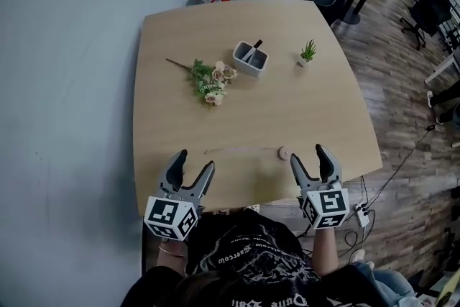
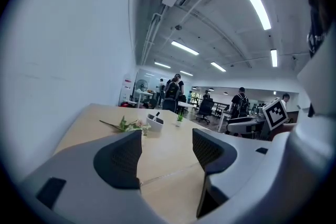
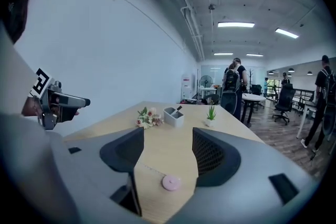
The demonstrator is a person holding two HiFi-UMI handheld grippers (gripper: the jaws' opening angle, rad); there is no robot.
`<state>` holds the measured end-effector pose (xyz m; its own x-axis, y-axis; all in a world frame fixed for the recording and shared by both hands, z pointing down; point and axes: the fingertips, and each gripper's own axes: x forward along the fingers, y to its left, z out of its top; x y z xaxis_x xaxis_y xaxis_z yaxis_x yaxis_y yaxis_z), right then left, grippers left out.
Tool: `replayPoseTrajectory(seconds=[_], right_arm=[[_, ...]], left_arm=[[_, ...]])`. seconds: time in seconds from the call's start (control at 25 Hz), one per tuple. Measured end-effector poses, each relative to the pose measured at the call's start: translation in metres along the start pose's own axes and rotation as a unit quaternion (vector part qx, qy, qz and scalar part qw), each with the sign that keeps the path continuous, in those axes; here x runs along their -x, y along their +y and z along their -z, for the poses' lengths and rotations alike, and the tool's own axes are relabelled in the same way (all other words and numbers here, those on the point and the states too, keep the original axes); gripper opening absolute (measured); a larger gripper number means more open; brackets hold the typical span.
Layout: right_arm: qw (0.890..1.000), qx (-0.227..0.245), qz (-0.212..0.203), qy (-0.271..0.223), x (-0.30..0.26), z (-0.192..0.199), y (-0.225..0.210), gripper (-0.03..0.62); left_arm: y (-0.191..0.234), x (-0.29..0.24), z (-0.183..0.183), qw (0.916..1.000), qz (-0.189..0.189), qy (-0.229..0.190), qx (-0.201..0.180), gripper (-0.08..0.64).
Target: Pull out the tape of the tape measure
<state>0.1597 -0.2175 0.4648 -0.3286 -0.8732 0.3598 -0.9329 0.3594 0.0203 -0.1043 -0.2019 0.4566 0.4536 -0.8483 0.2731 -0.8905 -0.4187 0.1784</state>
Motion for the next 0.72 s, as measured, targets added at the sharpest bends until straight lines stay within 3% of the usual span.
replayPoseTrajectory(seconds=[0.16,0.24,0.28,0.36,0.4,0.56,0.72], right_arm=[[1.0,-0.011,0.006,-0.008,0.002,0.001,0.003,0.302],[1.0,-0.007,0.01,-0.011,0.004,0.002,0.006,0.258],[1.0,-0.001,0.012,-0.01,0.005,0.002,0.007,0.203],[1.0,0.009,0.016,-0.009,0.006,0.003,0.009,0.114],[1.0,0.01,0.018,-0.012,0.007,0.002,0.01,0.06],[0.999,0.009,0.014,-0.034,0.01,-0.003,0.013,0.014],[0.999,0.02,0.016,-0.046,0.014,-0.005,0.016,0.011]], left_arm=[[-0.007,0.002,-0.001,0.9995,0.028,-0.01,0.004,0.308],[-0.01,0.004,-0.002,0.9994,0.031,-0.019,0.002,0.303],[-0.009,0.004,-0.001,0.9996,0.022,-0.02,0.0,0.271],[-0.005,0.004,0.002,0.9998,-0.002,-0.019,-0.006,0.036],[-0.005,0.004,0.003,0.9998,-0.005,-0.018,-0.006,0.006],[-0.016,0.006,0.002,0.9991,0.03,-0.029,0.006,0.006],[-0.014,0.01,0.003,0.9994,0.022,-0.028,0.003,0.006]])
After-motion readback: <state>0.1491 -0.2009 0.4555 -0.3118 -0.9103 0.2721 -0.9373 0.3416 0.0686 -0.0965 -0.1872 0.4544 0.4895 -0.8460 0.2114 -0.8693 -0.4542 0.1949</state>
